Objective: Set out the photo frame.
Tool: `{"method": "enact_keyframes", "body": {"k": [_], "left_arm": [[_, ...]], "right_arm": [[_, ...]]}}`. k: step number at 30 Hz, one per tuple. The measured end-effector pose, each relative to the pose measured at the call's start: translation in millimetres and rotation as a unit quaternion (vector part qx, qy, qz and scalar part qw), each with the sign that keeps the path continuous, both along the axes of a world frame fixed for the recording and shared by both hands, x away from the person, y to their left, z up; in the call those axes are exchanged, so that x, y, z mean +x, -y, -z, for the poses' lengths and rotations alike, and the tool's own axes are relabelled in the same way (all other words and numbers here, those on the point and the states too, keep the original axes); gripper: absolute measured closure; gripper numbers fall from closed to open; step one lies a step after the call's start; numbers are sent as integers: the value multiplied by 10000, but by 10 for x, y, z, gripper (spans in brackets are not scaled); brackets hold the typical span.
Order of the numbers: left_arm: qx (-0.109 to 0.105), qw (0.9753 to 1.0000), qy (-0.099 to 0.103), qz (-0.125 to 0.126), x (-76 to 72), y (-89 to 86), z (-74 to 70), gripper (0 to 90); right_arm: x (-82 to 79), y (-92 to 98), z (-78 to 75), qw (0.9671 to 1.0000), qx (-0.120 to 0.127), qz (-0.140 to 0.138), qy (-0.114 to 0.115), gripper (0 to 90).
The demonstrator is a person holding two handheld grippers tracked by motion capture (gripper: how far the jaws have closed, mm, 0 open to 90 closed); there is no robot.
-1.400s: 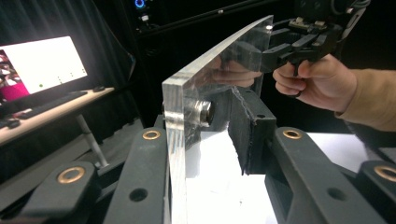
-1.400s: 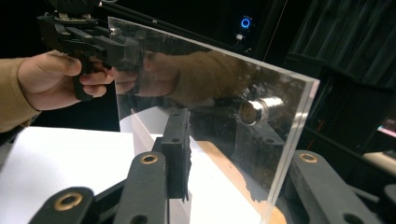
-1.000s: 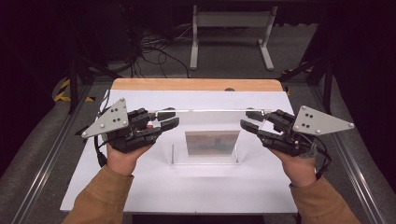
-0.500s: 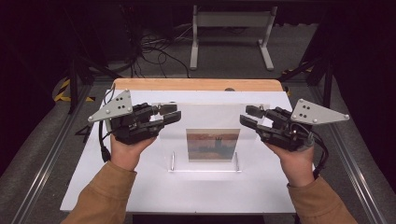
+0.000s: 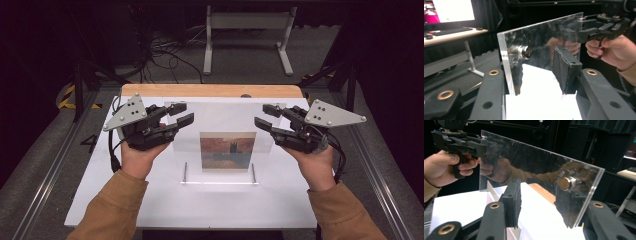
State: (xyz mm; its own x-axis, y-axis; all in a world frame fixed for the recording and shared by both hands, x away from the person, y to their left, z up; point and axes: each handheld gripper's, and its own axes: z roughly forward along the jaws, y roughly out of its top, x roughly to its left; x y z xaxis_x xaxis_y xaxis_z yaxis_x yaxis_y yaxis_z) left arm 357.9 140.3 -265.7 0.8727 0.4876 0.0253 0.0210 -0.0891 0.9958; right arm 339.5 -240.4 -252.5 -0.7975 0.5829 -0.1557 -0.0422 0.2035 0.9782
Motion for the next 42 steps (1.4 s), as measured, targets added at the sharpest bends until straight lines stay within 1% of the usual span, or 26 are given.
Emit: {"method": "enact_keyframes", "body": {"k": [2, 3, 4, 5, 9, 11, 14, 15, 16, 17, 18, 23, 25, 26, 28, 29, 32, 36, 38, 40, 42], "left_arm": [[-35, 10000, -33, -20, 12, -7, 9, 547], [-47, 10000, -64, -46, 28, -18, 20, 524], [-53, 9999, -76, -63, 59, -28, 44, 493], [-53, 9999, -76, -63, 59, -28, 44, 476], [-56, 9997, -233, -88, 125, -57, 108, 459], [-72, 9996, -264, -98, 147, -72, 133, 452], [-115, 9994, -315, -105, 157, -99, 159, 438], [-132, 9994, -303, -100, 158, -108, 163, 429], [-132, 9994, -303, -100, 158, -108, 163, 421], [-152, 9993, -324, -98, 150, -116, 170, 421], [-146, 9992, -347, -104, 142, -124, 173, 403], [-61, 9983, -545, -177, 94, -182, 221, 271], [-48, 9980, -602, -186, 63, -220, 245, 244], [-31, 9980, -599, -203, 41, -241, 256, 230], [72, 9978, -592, -276, -18, -280, 274, 218], [72, 9978, -592, -276, -18, -280, 274, 207], [244, 9973, -559, -410, -122, -351, 323, 192], [335, 9962, -641, -483, -215, -460, 407, 167], [402, 9954, -692, -525, -253, -527, 454, 153], [492, 9945, -700, -609, -290, -597, 502, 144], [476, 9941, -747, -631, -321, -662, 559, 138]], "right_arm": [[9, -1, 4, 10000, 13, 3, -16, 533], [26, 1, 12, 10000, 3, 33, -23, 525], [51, 2, 28, 9999, -16, 98, -77, 505], [51, 2, 28, 9999, -16, 98, -77, 505], [111, 9, 53, 9998, 4, 142, -168, 464], [135, 5, 63, 9997, -31, 140, -180, 453], [149, 1, 72, 9996, -67, 212, -161, 394], [153, 11, 73, 9995, -54, 267, -168, 366], [153, 11, 73, 9995, -54, 267, -168, 366], [153, 22, 74, 9994, -40, 281, -175, 362], [150, 38, 75, 9994, -36, 282, -179, 348], [113, 105, 91, 9990, -79, 375, -224, 236], [92, 145, 92, 9989, -45, 383, -274, 190], [79, 172, 93, 9989, -45, 401, -252, 171], [41, 223, 98, 9985, -52, 436, -322, 140], [23, 253, 104, 9985, -47, 427, -353, 130], [-24, 316, 127, 9981, -59, 455, -408, 104], [-105, 425, 173, 9972, -161, 487, -551, 60], [-136, 468, 191, 9959, -201, 589, -656, 17], [-169, 532, 215, 9955, -207, 562, -735, 26], [-200, 590, 247, 9950, -214, 625, -754, 24]]}}
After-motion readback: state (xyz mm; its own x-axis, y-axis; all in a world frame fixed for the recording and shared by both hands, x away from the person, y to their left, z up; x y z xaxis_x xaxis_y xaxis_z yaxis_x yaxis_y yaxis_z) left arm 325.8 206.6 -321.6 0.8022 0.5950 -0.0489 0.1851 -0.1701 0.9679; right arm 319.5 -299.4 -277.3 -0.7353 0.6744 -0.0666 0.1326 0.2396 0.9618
